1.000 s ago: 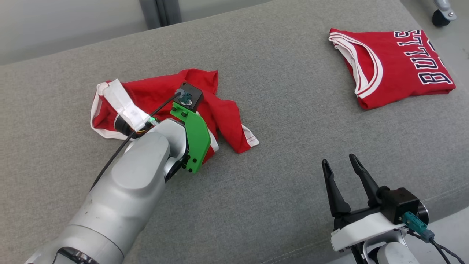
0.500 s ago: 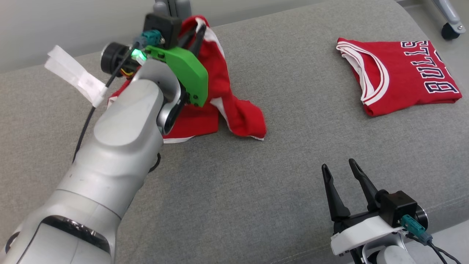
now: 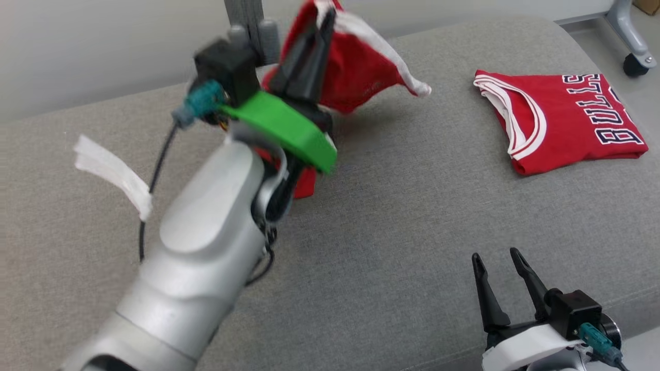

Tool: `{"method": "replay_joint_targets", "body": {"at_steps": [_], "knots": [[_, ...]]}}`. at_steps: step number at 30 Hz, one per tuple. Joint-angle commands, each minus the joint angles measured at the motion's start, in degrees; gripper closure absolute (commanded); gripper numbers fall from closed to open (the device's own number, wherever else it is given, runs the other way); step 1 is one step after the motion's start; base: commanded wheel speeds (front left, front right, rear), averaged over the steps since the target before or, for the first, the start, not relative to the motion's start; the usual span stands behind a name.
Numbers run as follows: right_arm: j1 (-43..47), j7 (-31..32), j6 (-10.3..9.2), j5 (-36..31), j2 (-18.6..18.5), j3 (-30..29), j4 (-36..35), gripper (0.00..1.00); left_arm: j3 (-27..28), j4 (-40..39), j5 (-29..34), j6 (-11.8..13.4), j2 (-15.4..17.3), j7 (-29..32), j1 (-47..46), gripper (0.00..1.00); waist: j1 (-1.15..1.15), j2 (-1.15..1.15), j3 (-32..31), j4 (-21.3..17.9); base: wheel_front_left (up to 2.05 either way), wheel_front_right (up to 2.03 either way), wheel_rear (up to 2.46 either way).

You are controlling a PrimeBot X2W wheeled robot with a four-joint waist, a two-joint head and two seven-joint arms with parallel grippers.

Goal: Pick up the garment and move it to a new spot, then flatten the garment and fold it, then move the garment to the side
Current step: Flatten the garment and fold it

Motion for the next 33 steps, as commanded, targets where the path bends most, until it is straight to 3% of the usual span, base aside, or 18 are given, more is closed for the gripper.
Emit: {"method": "replay_joint_targets", "body": {"at_steps": [1,3,5,9,13,16,19,20,21,26,27,28,29,30,33], "knots": [[1.06,-0.14,-0.09,-0.56,-0.07,-0.29,0.18,0.0,-1.65,-2.42,-0.27,-0.78,-0.05,-0.31,3.5,1.0,0.0,0.0,-2.01,1.67,0.0,0.0,0.0],[2.11,-0.14,-0.09,-1.0,-0.07,-0.72,0.46,0.0,-4.28,-7.44,-2.43,-1.36,0.2,0.07,11.08,1.0,0.0,0.0,-3.42,2.74,0.0,0.0,0.0],[2.89,-0.15,-0.09,-1.06,-0.08,-0.98,0.53,0.0,-7.0,-11.6,-2.58,-1.45,2.49,0.68,17.58,1.0,0.0,0.0,-4.57,3.63,0.0,0.0,0.0],[4.27,-0.14,-0.1,-1.44,-0.07,-1.48,0.69,0.0,-9.85,-18.07,-4.3,-0.13,8.07,1.71,31.21,1.0,0.0,0.0,-6.3,5.1,0.0,0.0,0.0],[5.34,-0.15,-0.1,-2.36,-0.05,-1.94,0.59,0.0,-10.98,-20.67,-4.86,1.19,16.14,1.79,42.0,1.0,0.0,0.0,-7.13,7.06,0.0,0.0,0.0],[6.29,-0.14,-0.1,-2.57,-0.11,-2.72,0.27,0.0,-10.89,-20.47,-5.73,1.51,19.1,1.43,46.6,1.0,0.0,0.0,-7.36,8.66,0.0,0.0,0.0],[6.39,-0.15,-0.1,-3.04,-0.08,-2.58,0.36,0.0,-10.35,-18.98,-7.76,0.64,20.41,1.11,49.91,0.97,0.0,0.0,-7.52,10.21,0.0,0.0,0.0],[6.42,-0.15,-0.1,-3.15,-0.09,-2.49,0.4,0.0,-10.2,-18.05,-7.45,0.61,21.15,0.86,50.17,0.87,0.0,0.0,-7.62,10.58,0.0,0.0,0.0],[6.36,-0.14,-0.1,-3.2,-0.09,-2.39,0.44,0.0,-9.55,-16.56,-7.87,0.88,21.23,0.64,50.95,0.84,0.0,0.0,-7.74,10.99,0.0,0.0,0.0],[6.29,-0.14,-0.1,-3.42,-0.1,-2.07,0.34,0.0,-5.14,-10.27,-7.26,0.48,19.96,-0.36,51.93,0.8,0.0,0.0,-8.37,12.52,0.0,0.0,0.0],[6.32,-0.14,-0.1,-3.49,-0.12,-2.07,0.36,0.0,-4.25,-9.65,-6.82,0.31,19.65,-0.42,52.0,0.75,0.0,0.0,-8.48,12.73,0.0,0.0,0.0],[6.38,-0.14,-0.1,-3.59,-0.11,-2.1,0.36,0.0,-2.89,-9.46,-6.24,-0.02,19.26,-0.46,52.02,0.63,0.0,0.0,-8.6,12.98,0.0,0.0,0.0],[6.42,-0.15,-0.1,-3.6,-0.1,-2.24,0.43,0.0,-1.94,-9.3,-5.38,-0.41,18.96,-0.34,52.33,0.11,0.0,0.0,-8.72,13.21,0.0,0.0,0.0],[6.43,-0.15,-0.1,-3.6,-0.11,-2.3,0.48,0.0,-1.39,-9.14,-4.81,-0.61,18.78,-0.34,52.67,0.0,0.0,0.0,-8.79,13.33,0.0,0.0,0.0],[6.33,-0.14,-0.1,-3.98,-0.1,-2.03,0.37,0.0,-0.27,-8.57,-2.9,-1.21,18.41,-0.33,53.38,0.0,0.0,0.0,-9.04,13.56,0.0,0.0,0.0]]}}
